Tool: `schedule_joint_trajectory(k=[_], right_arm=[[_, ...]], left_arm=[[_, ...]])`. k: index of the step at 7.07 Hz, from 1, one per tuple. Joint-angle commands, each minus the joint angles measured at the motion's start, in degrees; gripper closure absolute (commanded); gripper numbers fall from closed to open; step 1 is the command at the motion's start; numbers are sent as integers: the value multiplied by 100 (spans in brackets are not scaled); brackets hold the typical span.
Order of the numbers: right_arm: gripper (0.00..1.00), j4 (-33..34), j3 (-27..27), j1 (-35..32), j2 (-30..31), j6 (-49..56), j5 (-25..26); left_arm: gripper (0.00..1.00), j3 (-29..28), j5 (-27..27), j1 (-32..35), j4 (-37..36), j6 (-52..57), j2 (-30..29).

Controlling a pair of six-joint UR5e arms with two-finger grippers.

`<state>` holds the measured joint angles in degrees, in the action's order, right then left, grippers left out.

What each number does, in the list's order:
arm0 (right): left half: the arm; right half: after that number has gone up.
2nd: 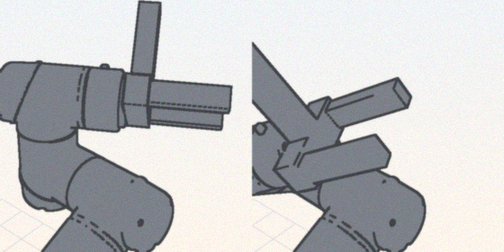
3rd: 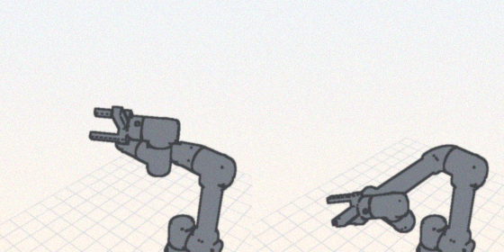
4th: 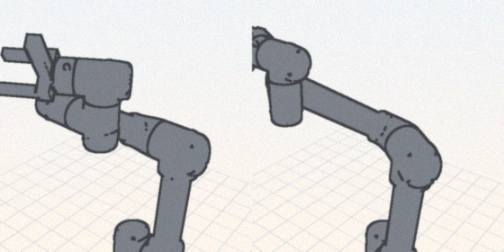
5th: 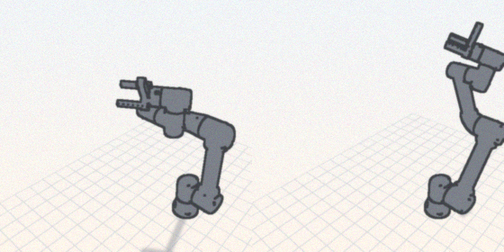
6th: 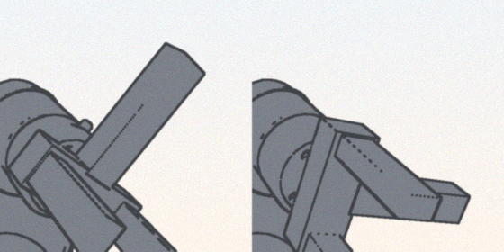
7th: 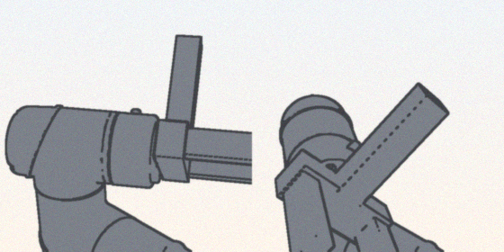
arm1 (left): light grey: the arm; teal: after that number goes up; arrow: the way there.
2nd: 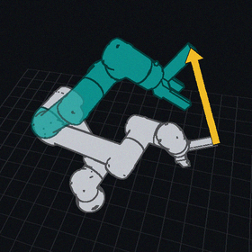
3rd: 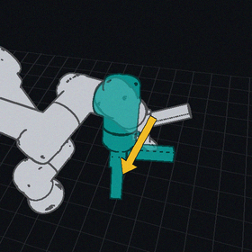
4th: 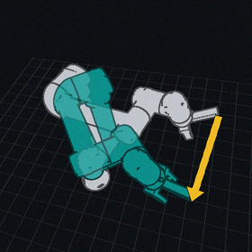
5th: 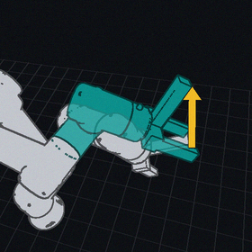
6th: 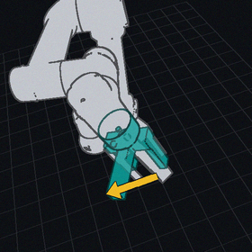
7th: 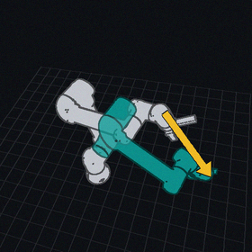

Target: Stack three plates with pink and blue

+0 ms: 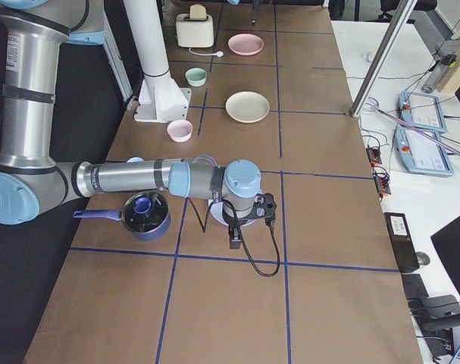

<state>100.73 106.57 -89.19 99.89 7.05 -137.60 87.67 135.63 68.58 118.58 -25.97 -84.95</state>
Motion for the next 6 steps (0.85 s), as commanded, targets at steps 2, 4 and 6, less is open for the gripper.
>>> schedule_joint_trajectory(k=[2,4,6], right_arm=[[0,0,-57,59,-57,-11,14],[0,0,-66,112,-66,-11,23],[0,0,-83,174,-66,-2,32]], left_arm=[[1,-576,138,-450,1262,-881,-13],[28,-585,148,-600,1308,-893,-13],[89,-567,165,-706,1316,-910,-65]])
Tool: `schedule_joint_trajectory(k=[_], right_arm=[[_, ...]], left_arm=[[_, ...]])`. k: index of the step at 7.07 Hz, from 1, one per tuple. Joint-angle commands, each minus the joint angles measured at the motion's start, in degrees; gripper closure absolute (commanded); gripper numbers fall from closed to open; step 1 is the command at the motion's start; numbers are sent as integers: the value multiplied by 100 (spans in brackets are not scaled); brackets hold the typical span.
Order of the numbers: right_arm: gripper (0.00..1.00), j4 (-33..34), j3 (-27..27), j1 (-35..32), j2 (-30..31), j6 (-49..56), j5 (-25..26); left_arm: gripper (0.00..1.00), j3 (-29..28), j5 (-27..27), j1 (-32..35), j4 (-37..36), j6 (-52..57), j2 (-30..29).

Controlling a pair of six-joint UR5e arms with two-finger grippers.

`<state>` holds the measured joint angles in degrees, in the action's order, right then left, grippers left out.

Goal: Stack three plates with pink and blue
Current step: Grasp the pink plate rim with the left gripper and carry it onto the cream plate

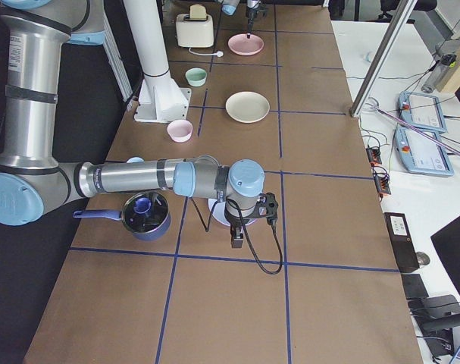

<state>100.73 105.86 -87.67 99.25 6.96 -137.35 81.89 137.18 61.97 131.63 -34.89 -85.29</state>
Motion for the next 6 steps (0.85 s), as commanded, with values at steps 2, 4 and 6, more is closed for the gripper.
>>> schedule_joint_trajectory(k=[2,4,6], right_arm=[[0,-1,-13,22,-2,7,7],[0,-1,-13,22,-2,-2,-11],[0,-9,5,22,-11,7,-11]], left_arm=[[100,72,483,-53,81,-148,-250],[100,414,1080,-53,310,-1247,-1326],[100,607,1049,-769,284,-2211,-2278]])
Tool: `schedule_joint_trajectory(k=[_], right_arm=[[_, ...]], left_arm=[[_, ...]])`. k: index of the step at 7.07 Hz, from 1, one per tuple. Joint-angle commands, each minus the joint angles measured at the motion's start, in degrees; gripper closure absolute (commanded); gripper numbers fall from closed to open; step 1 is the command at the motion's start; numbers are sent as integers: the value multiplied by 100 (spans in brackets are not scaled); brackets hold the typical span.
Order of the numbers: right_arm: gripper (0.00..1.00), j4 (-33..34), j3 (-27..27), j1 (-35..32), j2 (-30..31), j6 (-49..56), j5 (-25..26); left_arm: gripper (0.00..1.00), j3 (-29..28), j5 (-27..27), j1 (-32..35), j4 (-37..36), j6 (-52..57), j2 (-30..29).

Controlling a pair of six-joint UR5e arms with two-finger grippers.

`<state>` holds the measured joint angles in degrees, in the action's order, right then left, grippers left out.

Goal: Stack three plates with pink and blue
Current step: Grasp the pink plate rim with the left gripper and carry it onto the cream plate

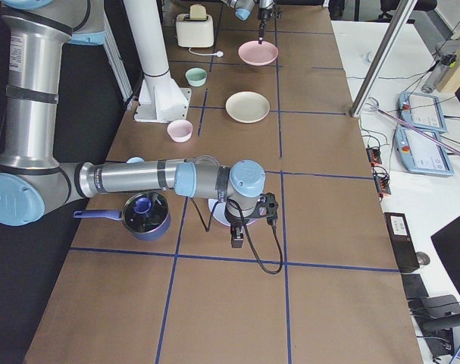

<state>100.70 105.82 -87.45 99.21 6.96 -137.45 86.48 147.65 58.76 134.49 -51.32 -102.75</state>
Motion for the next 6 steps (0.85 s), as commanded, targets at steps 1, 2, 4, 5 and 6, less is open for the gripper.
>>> schedule_joint_trajectory(k=[1,2,4,5,6], right_arm=[[0,2,9,0,-50,-2,-1],[0,2,18,0,-59,-2,-10],[0,2,1,9,-68,-2,-10],[0,2,-8,18,-68,-2,-10],[0,2,-8,27,-68,-2,-10]], left_arm=[[100,167,-400,-1044,-11,-998,-910],[100,167,-1161,-1703,-54,-1429,-1375],[94,106,-2201,-2515,-64,-1802,-1678],[89,27,-2284,-2675,-72,-1802,-1818],[69,-8,-2285,-2676,-64,-1793,-1810]])
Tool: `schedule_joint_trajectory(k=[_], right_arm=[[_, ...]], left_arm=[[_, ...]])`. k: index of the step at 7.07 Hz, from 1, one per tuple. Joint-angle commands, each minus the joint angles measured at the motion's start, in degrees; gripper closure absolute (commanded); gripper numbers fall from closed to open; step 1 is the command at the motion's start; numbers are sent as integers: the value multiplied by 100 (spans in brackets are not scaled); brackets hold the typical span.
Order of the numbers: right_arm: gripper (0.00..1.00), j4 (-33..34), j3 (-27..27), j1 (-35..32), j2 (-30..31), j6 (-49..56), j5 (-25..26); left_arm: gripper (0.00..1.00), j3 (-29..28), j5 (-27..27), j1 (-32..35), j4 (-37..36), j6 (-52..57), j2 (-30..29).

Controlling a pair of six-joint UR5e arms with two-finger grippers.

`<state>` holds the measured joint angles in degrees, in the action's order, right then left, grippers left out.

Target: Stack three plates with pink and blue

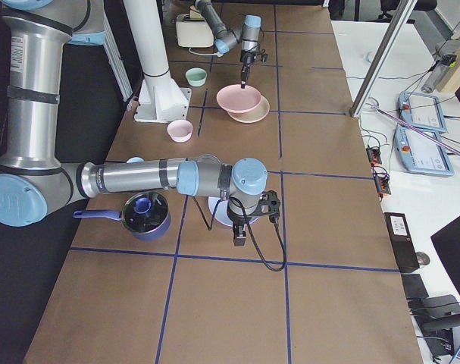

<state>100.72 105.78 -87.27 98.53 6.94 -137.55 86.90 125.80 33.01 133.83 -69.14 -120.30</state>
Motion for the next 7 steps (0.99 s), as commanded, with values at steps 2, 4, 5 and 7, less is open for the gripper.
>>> schedule_joint_trajectory(k=[2,4,5,7], right_arm=[[0,0,-5,8,-1,0,-9],[0,0,-5,8,-10,0,-9],[0,0,-13,26,-10,0,-105],[0,-174,-109,192,8,-96,-281]], left_arm=[[62,-51,-397,-58,-6,6,-64],[24,2,-416,362,-6,6,-46],[22,19,-338,625,3,6,-12],[22,37,511,1169,20,6,242]])
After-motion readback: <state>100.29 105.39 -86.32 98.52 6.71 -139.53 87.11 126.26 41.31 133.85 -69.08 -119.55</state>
